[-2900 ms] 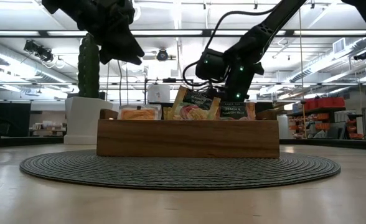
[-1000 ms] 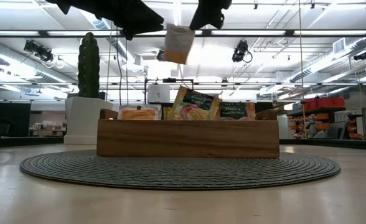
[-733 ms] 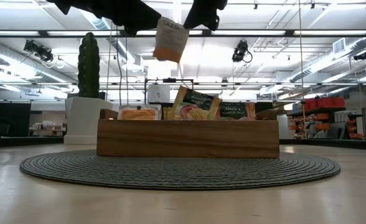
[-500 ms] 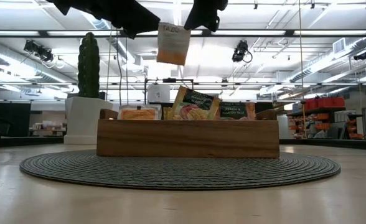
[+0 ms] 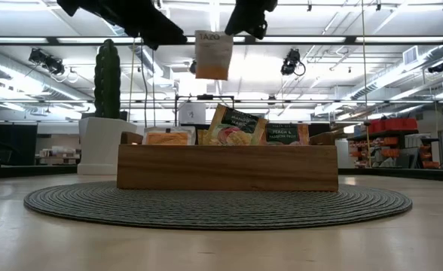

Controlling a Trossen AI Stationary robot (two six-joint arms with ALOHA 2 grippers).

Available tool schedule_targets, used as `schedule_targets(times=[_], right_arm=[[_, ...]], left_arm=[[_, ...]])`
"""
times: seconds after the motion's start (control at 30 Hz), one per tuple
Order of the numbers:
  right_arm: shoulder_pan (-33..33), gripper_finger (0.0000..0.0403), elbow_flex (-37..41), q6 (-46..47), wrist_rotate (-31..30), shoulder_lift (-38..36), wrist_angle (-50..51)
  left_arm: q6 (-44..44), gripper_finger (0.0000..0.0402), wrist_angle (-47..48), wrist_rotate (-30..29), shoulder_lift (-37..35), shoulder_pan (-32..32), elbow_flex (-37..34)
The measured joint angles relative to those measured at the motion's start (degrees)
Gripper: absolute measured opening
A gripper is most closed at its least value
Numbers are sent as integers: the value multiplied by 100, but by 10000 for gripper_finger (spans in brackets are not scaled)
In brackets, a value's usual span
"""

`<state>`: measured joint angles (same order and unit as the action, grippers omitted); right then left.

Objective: Pick & Place Tea
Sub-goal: Put the white orange tea bag into the left section of the wooden organizer

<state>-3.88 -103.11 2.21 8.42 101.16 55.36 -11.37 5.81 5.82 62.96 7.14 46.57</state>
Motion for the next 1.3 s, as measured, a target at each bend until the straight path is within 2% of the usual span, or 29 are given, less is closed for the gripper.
schedule_targets(times=[0.27,0.5,0.63,0.83,0.97,1.1,1.3], right_arm=[[-2,0,0,14,12,0,-381],[-4,0,0,46,7,26,-565],[-4,0,2,102,7,28,-569],[-4,0,2,80,-29,28,-587],[-4,3,2,77,-177,3,-668],[-8,36,2,182,-586,-182,-668],[-22,112,2,252,-1278,-381,-743]], left_arm=[[4,156,-649,-1,176,0,3],[54,146,-587,0,280,0,-10],[57,115,-682,0,267,0,-4],[227,17,-746,0,271,7,-4],[931,4,-845,3,266,73,-4],[1665,3,-801,-67,151,145,-4],[1856,2,-712,-121,-100,-106,-10]])
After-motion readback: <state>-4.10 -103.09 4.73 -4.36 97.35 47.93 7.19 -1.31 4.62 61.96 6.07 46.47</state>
